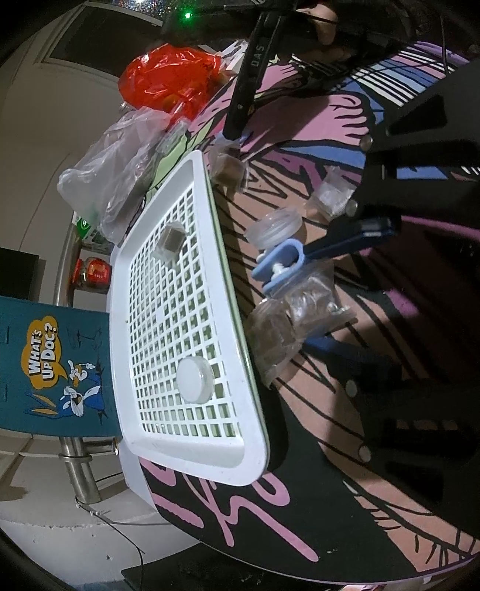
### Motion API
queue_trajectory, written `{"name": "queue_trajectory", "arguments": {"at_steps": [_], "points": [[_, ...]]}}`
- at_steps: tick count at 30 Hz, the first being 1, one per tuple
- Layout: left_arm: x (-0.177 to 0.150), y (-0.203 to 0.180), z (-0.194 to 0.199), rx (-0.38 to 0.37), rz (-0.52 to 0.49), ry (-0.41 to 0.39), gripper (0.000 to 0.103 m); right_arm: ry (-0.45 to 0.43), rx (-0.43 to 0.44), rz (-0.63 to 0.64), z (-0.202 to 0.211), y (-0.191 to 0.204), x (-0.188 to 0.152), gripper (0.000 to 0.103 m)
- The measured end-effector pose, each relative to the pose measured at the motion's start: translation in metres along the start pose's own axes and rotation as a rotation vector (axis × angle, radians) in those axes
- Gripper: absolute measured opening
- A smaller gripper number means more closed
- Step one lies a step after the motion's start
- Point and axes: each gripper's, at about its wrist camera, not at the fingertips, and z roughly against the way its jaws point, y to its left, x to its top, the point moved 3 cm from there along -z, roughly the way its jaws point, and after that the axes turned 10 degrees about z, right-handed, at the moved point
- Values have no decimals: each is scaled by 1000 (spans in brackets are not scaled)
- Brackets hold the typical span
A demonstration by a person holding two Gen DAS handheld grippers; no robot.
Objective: Organize objects
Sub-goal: 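Move the right gripper down toward the light blue block beside the tray, then grasp the light blue block with the right gripper while the left gripper grasps a clear brown-filled cube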
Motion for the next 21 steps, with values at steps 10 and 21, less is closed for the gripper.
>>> {"name": "queue_trajectory", "arguments": {"at_steps": [10,21], "points": [[0,1,4,7,-3,-23,29,12,48,-51,-3,-9,-2,20],[1,-7,28,25,-46,-155,22,-124,35,50,24,12,3,0]]}}
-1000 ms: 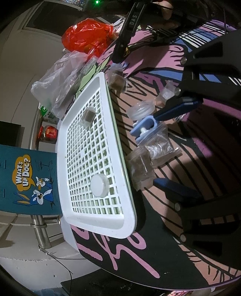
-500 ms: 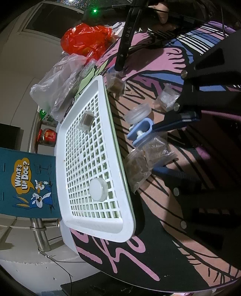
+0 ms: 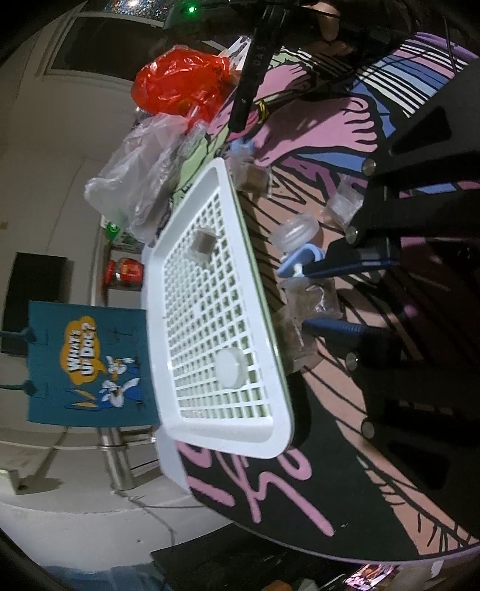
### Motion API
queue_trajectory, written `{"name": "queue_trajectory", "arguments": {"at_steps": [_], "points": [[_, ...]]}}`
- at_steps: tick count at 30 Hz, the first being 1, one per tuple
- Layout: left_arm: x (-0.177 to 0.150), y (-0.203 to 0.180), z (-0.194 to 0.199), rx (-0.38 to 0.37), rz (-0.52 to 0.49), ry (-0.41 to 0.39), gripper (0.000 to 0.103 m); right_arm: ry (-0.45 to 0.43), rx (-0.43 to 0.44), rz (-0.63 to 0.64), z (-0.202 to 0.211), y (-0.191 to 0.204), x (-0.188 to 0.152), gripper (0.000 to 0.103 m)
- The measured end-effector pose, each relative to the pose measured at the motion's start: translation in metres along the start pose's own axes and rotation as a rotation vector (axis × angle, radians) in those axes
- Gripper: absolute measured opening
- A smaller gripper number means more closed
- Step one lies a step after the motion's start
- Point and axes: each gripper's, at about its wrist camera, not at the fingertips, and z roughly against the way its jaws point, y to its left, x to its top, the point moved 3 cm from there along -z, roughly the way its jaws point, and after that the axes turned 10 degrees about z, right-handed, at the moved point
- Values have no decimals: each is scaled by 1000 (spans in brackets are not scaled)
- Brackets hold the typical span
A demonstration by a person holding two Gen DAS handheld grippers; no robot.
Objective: Organize objects
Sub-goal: 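Grasp the light blue block with the right gripper while the left gripper grasps a clear brown-filled cube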
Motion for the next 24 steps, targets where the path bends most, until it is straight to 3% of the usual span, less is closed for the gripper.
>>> {"name": "queue_trajectory", "arguments": {"at_steps": [4,6,8,10,19,24], "points": [[0,-2,4,6,-12,-19,22,-5,-7,14,1,2,2,0],[0,-2,6,4,-11,-28,22,0,-52,-3,1,-2,2,6],[0,-3,6,3,-12,-27,22,9,-80,-26,1,-8,0,32],[0,-2,6,2,-11,-29,22,18,-99,-53,0,-15,-2,43],[-1,-2,5,-5,-4,-22,22,77,-129,-115,-12,-28,-4,43],[-2,-3,5,-5,-2,-22,22,97,-140,-85,-24,-25,3,43]]}}
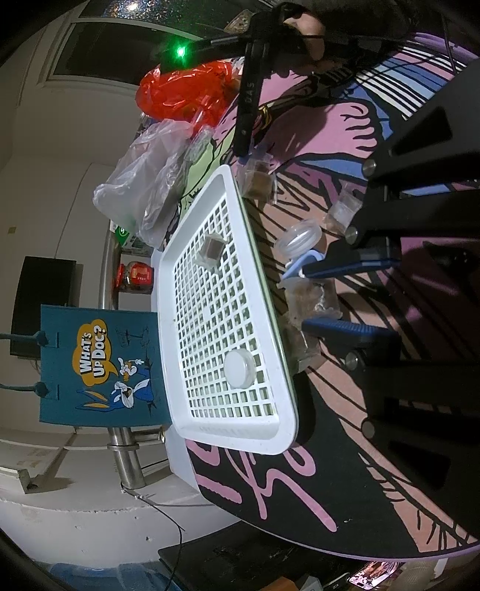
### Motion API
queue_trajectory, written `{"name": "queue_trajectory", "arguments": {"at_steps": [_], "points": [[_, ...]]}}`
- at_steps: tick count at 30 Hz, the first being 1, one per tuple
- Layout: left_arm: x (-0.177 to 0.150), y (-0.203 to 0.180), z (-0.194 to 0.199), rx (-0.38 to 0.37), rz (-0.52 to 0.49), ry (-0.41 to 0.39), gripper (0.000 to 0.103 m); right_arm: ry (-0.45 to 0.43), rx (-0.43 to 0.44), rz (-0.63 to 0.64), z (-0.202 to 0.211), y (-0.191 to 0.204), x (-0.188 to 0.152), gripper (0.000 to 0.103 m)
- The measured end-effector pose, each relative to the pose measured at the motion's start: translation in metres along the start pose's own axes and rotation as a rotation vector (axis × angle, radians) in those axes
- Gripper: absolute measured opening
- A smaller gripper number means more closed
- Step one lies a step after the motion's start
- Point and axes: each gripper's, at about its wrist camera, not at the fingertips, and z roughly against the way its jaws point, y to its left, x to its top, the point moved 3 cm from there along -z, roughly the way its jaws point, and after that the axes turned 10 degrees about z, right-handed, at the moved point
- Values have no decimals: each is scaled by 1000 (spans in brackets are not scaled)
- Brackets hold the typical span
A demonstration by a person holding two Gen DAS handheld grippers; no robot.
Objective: Organize objects
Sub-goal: 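Grasp the light blue block with the right gripper while the left gripper grasps a clear brown-filled cube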
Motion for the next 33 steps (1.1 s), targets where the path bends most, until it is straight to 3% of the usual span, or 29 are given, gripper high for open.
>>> {"name": "queue_trajectory", "arguments": {"at_steps": [3,5,6,10,16,25,33], "points": [[0,0,0,0,1,0,22,29,0,34,-9,8,2,36],[0,0,0,0,1,1,22,46,9,38,-13,9,1,19],[0,0,1,0,2,0,22,40,9,29,-11,7,1,18],[-1,0,1,1,5,-1,22,-18,37,-14,0,-1,0,18],[1,3,2,2,14,-8,22,-212,122,38,39,11,1,18],[1,3,6,1,16,-30,22,-316,209,312,65,70,-5,18],[2,3,7,-2,15,-32,22,-340,230,339,69,77,-8,18]]}}
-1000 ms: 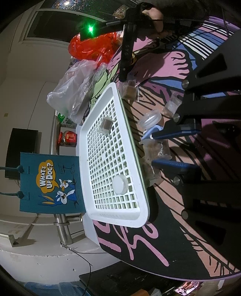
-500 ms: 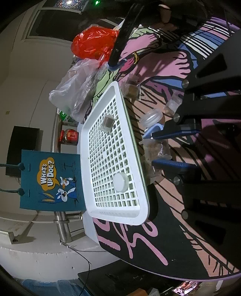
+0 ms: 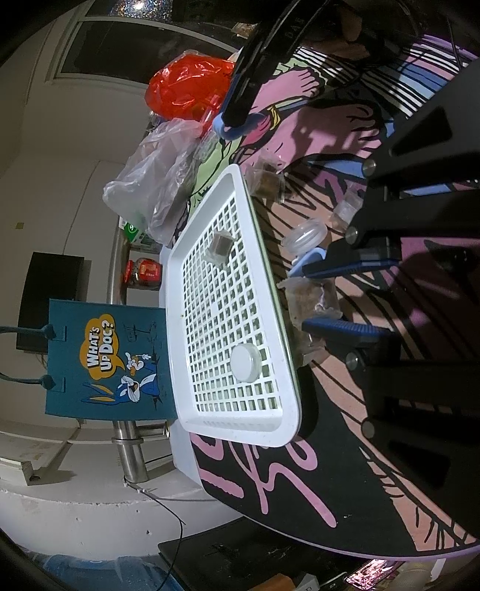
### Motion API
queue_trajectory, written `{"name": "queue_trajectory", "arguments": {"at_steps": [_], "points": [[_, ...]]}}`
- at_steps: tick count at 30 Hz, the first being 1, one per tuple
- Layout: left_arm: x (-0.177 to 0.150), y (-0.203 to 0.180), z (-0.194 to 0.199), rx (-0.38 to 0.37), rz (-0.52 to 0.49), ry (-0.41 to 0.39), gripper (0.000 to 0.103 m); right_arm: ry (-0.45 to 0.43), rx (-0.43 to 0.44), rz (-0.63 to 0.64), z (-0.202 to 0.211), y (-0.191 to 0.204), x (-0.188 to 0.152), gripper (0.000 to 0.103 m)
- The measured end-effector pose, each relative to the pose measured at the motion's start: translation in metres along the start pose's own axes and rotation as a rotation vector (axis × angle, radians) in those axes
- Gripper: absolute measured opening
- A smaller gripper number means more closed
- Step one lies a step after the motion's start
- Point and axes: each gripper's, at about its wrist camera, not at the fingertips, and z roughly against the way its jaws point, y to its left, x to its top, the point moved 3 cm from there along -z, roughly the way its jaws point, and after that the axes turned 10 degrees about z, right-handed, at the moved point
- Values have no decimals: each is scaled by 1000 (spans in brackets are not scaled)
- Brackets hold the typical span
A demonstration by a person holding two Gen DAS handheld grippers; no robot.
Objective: Organize objects
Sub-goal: 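Grasp the light blue block with the right gripper while the left gripper grasps a clear brown-filled cube, then carry the block and cube over the white tray and open both grippers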
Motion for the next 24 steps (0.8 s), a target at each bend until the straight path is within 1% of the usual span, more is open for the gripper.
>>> {"name": "queue_trajectory", "arguments": {"at_steps": [24], "points": [[0,0,0,0,-1,0,22,-12,11,2,3,1,0,18]]}}
